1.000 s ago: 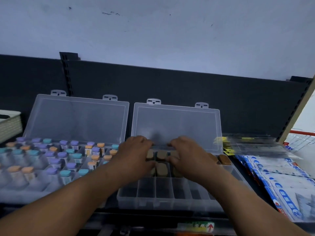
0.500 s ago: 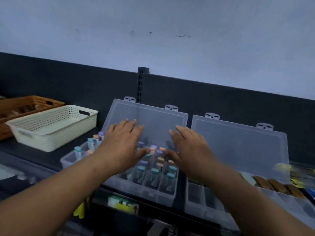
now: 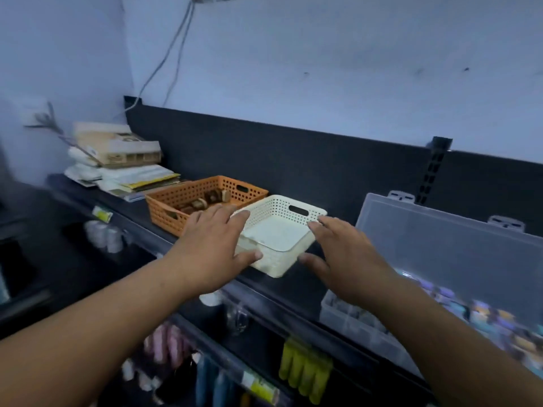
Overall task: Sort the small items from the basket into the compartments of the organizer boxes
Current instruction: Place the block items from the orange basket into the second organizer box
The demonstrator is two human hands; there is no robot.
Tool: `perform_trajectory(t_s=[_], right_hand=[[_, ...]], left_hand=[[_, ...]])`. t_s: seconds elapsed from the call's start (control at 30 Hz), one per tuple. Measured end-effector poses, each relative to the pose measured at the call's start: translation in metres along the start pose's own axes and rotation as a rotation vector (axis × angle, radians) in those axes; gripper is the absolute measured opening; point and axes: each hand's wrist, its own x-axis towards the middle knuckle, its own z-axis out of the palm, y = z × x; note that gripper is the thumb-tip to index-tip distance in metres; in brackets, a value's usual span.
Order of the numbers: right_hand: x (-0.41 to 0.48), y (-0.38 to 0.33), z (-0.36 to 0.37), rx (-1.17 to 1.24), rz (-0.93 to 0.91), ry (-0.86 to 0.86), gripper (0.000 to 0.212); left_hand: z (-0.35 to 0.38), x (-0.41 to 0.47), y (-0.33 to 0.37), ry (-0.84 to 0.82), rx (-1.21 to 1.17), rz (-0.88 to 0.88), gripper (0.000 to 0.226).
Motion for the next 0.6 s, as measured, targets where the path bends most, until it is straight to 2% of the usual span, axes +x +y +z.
perform_trajectory(t_s=[0.23,0.47,0.6], right_hand=[[0.078,-0.062,0.013,0.032,-0.028,-0.075,0.071],[0.16,-0.075,0.024,0.098,-0.099,-0.084,0.07],[0.205,-0.075,0.037,0.164,-0.101,-0.129,0.067]], left_hand=[[-0.001,0.026,-0.09,-0.051,-0.037,-0.07,0.077],[0.008,0.071,-0.141,-0.045,-0.125,-0.132,0.076],[0.016,0.1,-0.161,-0.096,-0.143,-0.169,0.07]])
